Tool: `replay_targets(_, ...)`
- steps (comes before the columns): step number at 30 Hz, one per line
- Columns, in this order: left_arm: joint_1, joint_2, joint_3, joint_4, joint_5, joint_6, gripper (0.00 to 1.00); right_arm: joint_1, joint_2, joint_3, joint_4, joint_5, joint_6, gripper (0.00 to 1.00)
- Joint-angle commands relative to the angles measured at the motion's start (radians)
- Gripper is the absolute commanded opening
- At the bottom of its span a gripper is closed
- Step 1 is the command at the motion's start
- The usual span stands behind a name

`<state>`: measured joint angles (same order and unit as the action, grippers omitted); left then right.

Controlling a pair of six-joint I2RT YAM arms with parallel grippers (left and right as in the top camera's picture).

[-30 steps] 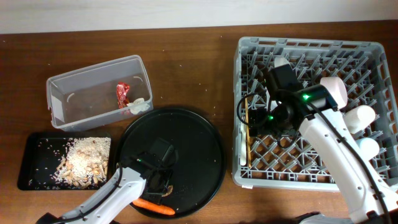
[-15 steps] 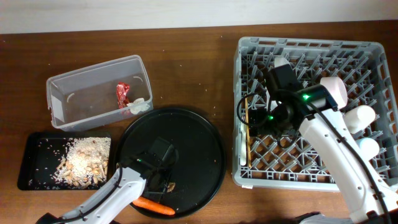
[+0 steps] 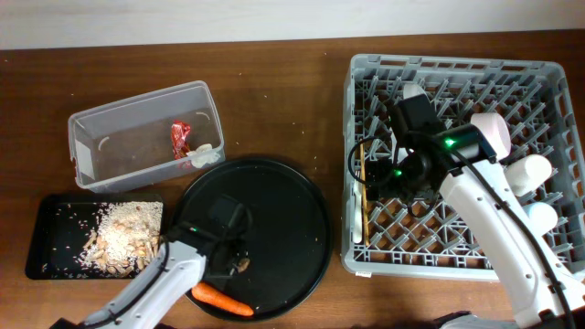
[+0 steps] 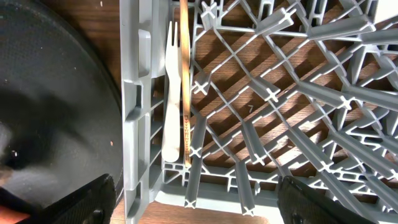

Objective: Sort waste into correct bins and load items into the dishwasher rack
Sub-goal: 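Carry the mushroom to the black rice tray and release it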

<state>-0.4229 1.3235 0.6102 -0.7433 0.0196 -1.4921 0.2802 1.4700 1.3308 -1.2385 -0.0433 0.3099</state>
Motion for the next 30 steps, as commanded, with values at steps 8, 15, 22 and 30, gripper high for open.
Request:
replay_targets(8, 0.407, -0.159, 0.157, -0.041, -0.039, 0.528, 0.20, -0.008, 0.003, -0.007, -0.004, 0.002, -0.007, 0.86)
replay_targets(15, 0.746, -0.184, 0.185, -0.043, -0.130, 0.628, 0.21, -0.008, 0.003, -0.007, -0.004, 0.002, -0.007, 0.86)
replay_targets(22, 0.983, -0.167, 0.185, -0.004, -0.218, 0.628, 0.21, -0.008, 0.003, -0.007, -0.004, 0.002, -0.007, 0.86)
replay_targets(30, 1.061, 0.017, 0.185, 0.105, -0.252, 0.627, 0.21, -0.008, 0.003, -0.007, -0.005, 0.002, -0.007, 0.86)
